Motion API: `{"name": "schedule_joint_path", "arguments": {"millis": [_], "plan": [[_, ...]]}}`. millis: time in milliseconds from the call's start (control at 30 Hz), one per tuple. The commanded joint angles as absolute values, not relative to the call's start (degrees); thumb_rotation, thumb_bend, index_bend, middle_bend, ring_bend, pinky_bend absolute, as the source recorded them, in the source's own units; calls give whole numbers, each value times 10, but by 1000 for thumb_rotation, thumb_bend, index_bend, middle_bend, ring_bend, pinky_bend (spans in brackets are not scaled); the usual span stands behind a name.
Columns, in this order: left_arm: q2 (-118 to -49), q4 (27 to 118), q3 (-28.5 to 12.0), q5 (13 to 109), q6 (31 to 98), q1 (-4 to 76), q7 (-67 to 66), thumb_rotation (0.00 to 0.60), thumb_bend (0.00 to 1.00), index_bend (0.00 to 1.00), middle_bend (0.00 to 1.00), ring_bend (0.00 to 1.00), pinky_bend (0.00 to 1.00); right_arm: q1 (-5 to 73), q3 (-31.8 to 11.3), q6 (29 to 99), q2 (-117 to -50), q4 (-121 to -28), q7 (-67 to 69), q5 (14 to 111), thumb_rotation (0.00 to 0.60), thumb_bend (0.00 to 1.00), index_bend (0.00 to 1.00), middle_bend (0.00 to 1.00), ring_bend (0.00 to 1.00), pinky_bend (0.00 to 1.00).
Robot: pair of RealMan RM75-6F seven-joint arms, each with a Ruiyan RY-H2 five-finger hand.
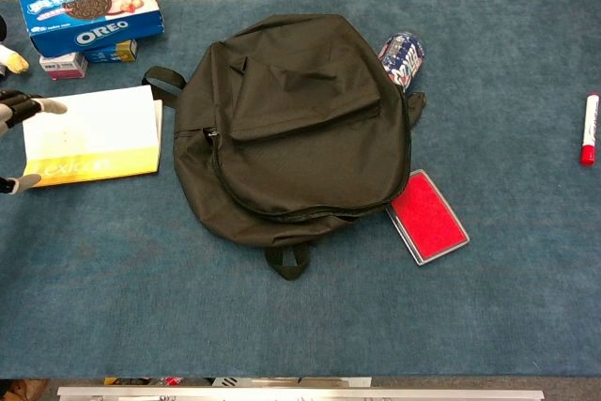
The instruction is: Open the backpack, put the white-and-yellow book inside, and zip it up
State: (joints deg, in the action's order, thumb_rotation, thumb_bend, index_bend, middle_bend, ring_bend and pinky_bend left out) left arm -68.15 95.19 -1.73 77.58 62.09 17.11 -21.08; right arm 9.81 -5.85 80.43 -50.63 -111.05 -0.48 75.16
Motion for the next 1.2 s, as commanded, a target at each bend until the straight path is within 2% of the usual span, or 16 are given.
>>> {"name": "schedule_joint_path", "arguments": {"millis": [33,467,1200], "plan": [[-708,934,-20,732,581,195,-237,600,231,92,140,103,182,96,-58,803,-507,-1108,-1,753,600,74,243,360,172,229],[-779,872,-37,637,543,242,-281,600,204,51,119,97,182,86,-58,795,-507,-1093,23,754,600,73,242,359,172,229],[-786,851,-30,543,514,286,-307,600,204,52,126,97,182,74,-59,787,-502,-1087,46,756,600,73,242,359,172,229]]}}
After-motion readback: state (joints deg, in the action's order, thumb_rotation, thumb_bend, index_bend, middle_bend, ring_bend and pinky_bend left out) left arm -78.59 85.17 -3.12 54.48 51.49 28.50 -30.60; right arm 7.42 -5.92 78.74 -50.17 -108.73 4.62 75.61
